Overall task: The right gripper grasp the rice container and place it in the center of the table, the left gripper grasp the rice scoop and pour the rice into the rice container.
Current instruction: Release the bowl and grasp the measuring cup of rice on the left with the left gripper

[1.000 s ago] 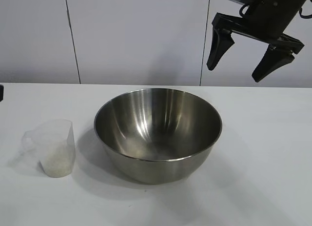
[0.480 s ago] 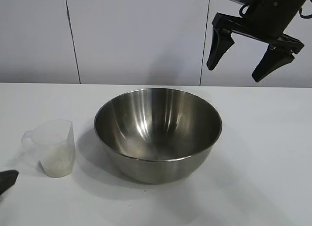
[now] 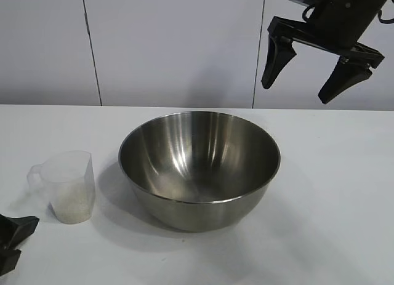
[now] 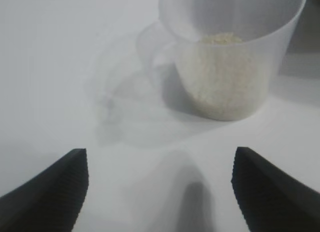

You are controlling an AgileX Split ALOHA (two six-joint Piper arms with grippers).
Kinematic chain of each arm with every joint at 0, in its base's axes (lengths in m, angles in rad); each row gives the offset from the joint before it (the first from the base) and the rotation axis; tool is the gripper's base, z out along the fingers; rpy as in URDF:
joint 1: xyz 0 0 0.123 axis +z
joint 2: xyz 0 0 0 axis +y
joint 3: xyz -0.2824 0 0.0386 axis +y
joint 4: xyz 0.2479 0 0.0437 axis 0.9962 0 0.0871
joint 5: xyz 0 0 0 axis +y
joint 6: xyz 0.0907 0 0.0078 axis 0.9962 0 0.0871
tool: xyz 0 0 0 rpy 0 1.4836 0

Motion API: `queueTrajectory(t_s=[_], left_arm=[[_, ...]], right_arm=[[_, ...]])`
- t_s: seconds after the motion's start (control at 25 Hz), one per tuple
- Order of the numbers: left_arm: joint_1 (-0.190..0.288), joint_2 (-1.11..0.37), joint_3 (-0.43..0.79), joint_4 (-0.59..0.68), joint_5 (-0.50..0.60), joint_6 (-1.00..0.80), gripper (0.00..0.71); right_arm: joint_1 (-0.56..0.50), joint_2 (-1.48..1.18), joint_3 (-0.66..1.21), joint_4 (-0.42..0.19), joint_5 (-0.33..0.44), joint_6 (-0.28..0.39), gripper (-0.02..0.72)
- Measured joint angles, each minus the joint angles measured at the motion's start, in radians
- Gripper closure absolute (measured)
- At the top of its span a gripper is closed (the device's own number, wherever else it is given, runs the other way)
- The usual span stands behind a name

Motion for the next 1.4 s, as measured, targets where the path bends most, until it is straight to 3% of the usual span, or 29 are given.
queueTrajectory(t_s=[0.36,1.4], left_arm=[[0.101,0.005,-0.043,0.032,-0.002,0.014,0.144],[0.101,0.088,-0.155,0.059,0.0,-0.019,0.147]], right_arm=[[0.0,0.0,0.0,-0.002,0.0,0.0,0.01],[0.0,0.0,0.0,-0.002,0.009,0.0,0.01]])
